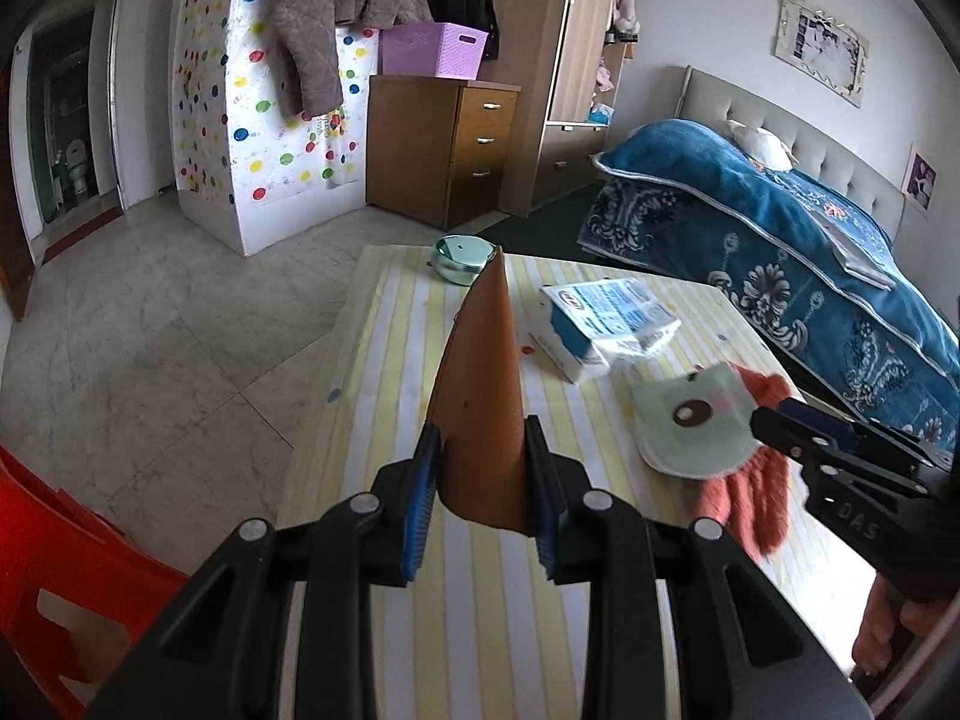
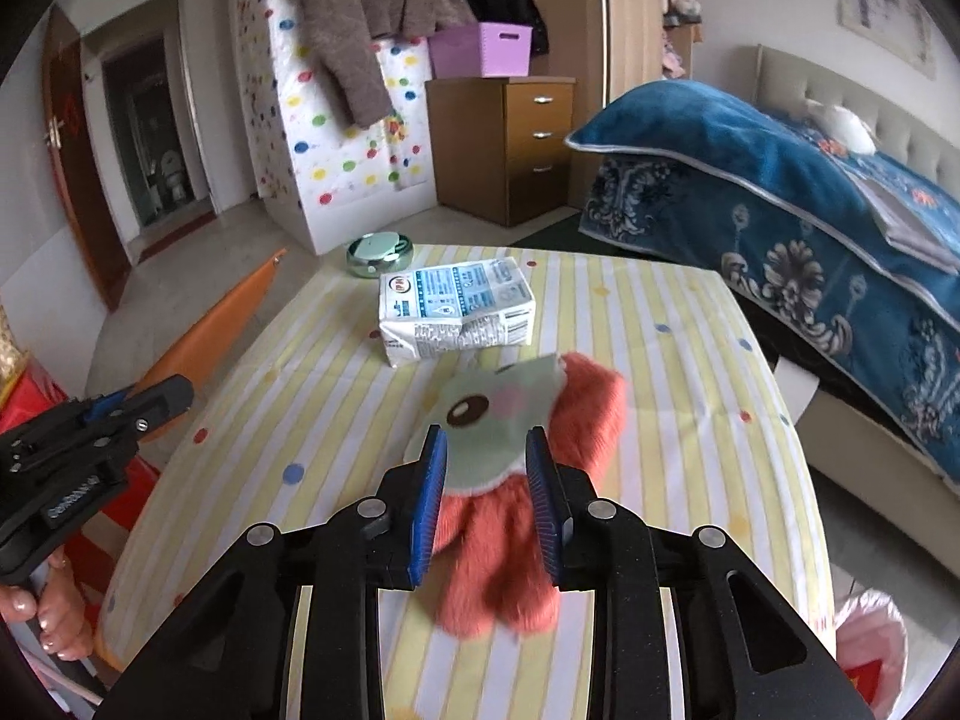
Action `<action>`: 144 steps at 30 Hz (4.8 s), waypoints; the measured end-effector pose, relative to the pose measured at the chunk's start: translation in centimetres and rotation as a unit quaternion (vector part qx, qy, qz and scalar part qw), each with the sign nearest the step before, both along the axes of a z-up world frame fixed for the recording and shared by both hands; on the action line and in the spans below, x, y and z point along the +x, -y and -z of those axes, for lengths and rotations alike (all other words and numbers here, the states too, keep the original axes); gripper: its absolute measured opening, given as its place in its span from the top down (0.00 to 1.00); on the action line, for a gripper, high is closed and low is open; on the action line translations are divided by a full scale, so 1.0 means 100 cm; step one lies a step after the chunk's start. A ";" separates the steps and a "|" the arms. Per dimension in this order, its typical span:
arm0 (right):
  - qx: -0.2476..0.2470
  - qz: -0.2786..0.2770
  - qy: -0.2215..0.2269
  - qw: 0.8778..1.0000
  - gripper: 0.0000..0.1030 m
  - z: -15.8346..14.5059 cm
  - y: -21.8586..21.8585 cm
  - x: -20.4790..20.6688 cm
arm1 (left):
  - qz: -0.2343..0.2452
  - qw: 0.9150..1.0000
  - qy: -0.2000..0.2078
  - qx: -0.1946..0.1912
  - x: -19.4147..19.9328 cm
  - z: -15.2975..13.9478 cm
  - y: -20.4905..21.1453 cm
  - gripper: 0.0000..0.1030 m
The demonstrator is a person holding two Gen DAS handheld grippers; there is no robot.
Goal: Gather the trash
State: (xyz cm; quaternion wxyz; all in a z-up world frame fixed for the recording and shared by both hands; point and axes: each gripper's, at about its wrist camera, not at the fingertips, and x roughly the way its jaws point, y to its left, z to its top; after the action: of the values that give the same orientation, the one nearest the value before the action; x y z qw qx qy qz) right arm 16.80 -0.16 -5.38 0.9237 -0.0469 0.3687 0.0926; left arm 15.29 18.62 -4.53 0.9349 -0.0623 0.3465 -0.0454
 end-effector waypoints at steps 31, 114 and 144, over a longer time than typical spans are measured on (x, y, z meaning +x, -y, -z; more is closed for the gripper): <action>0.073 -0.050 0.065 0.994 0.97 -0.046 0.018 -0.051 | -0.006 1.000 0.004 0.001 -0.043 -0.016 -0.001 0.80; 0.083 0.009 0.045 0.995 0.96 -0.021 0.085 -0.140 | 0.057 0.996 -0.055 0.028 -0.054 0.031 0.044 0.47; 0.076 0.231 0.056 0.968 0.96 -0.003 0.285 -0.241 | 0.387 0.921 -0.021 0.028 -0.120 0.019 0.386 0.47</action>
State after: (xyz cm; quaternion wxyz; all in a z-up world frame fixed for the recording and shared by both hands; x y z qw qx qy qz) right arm -7.26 -28.71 -5.12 0.9401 0.1047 0.3091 -0.0986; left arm 3.29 -20.02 -6.47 0.8380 0.1021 0.3645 -0.3930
